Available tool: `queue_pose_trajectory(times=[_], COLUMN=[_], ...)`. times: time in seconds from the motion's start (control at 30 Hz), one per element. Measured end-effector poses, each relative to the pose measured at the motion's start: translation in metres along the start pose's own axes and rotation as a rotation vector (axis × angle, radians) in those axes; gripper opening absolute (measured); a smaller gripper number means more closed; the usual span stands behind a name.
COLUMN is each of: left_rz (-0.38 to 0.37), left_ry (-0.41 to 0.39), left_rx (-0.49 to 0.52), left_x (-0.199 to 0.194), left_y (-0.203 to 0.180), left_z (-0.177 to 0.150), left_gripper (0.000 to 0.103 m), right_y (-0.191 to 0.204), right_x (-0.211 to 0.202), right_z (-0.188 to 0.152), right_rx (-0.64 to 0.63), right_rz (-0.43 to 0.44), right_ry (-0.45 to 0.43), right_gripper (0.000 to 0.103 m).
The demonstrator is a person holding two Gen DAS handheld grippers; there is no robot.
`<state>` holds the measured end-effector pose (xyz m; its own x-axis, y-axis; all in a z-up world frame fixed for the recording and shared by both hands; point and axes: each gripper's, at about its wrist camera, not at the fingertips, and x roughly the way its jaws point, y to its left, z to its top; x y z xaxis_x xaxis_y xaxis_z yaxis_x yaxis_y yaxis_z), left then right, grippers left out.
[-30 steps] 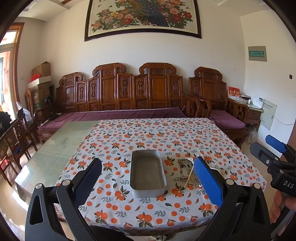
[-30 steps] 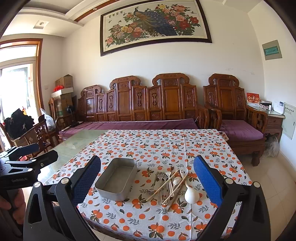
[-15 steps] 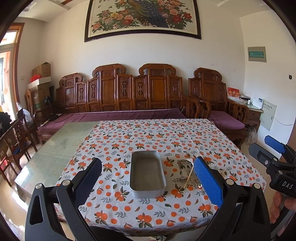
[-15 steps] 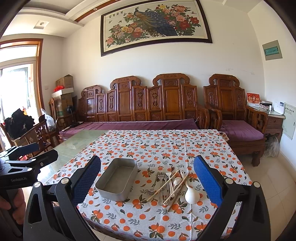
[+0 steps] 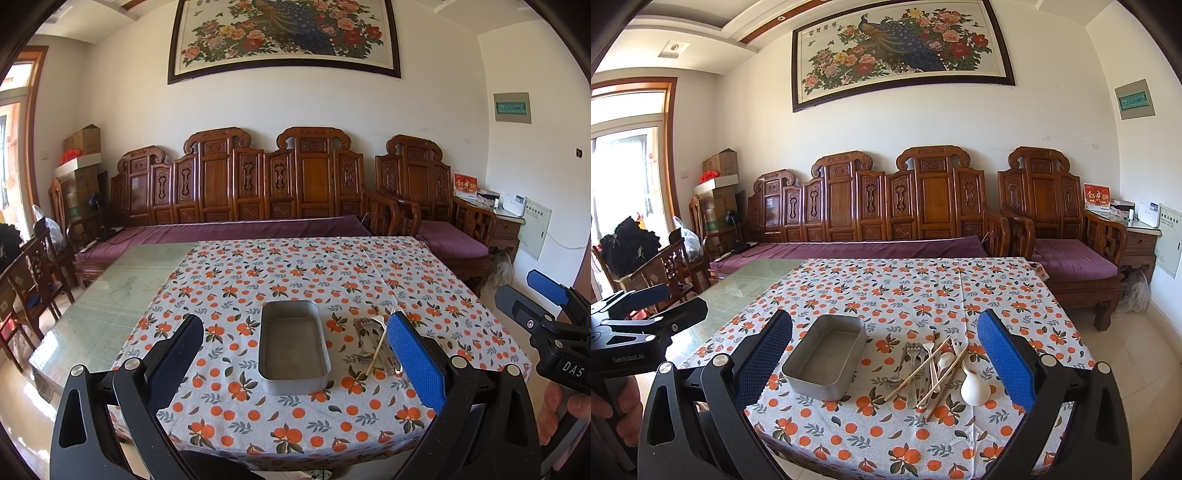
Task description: Organize utensils
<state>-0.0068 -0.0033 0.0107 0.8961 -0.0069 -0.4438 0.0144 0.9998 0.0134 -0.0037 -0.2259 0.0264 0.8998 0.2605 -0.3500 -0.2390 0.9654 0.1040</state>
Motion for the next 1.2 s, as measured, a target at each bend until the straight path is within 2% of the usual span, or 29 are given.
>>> queue_pose_trajectory(times=[1.0,1.2], left_rz=[-0.011,-0.021], left_ry=[-0.007,0.015], left_rx=[0.007,0.009], left_x=[-0.006,-0.001], left_y=[-0.006,-0.008], left_z=[0.005,0.002], left_gripper=[0.097,0.096], right_y=[0.003,0.01], right_x=[0.004,0.004], right_z=[-0.001,-0.001], right_rx=[0.003,0.005], right_rz=[0.003,0.004], right_ry=[-0.001,0.014], right_gripper=[0.101,0.101])
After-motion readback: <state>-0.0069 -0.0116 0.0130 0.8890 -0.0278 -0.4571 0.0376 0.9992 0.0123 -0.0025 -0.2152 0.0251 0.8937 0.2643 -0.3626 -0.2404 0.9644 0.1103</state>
